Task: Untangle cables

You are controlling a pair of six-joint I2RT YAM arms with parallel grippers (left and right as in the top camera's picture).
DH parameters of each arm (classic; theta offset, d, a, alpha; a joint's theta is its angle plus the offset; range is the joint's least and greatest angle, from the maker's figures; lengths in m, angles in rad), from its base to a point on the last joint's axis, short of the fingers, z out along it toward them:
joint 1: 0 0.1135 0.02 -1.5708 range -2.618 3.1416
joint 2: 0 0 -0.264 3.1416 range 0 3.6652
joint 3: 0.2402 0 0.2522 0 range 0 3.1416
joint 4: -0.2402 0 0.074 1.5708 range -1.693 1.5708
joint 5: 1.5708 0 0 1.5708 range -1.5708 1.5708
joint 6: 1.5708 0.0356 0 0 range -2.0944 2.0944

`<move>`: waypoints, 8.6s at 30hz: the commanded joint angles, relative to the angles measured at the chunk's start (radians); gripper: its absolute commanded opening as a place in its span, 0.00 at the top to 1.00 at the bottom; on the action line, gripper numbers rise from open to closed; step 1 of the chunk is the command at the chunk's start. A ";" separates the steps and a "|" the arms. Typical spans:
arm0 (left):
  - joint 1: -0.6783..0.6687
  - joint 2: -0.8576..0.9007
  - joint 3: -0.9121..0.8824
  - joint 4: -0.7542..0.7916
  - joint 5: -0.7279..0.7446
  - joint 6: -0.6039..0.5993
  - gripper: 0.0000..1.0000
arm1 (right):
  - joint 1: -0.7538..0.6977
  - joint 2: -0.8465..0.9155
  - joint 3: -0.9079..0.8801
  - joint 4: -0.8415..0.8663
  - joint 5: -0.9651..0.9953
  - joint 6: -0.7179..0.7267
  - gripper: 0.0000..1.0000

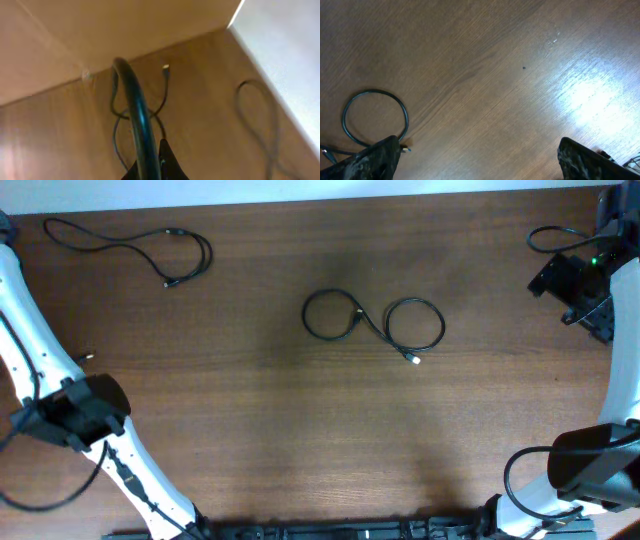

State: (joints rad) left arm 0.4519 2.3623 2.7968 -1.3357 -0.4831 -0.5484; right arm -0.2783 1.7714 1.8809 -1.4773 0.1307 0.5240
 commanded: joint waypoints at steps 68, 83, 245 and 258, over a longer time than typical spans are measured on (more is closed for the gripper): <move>0.128 0.080 -0.532 0.105 0.314 -0.042 0.37 | -0.004 0.002 0.004 0.000 0.005 0.006 0.02; 0.225 -0.002 -0.237 0.243 0.718 0.090 0.01 | -0.004 0.002 0.004 0.000 0.005 0.006 0.02; 0.376 -0.595 -1.251 0.259 -0.116 -0.284 0.94 | -0.004 0.002 0.004 0.000 0.005 0.006 0.02; 0.375 -0.373 -1.282 0.369 0.560 0.109 0.21 | -0.004 0.002 0.004 0.000 0.005 0.006 0.02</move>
State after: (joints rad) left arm 0.8253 1.9858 1.4906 -0.9432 -0.1848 -0.5079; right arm -0.2783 1.7721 1.8809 -1.4773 0.1307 0.5236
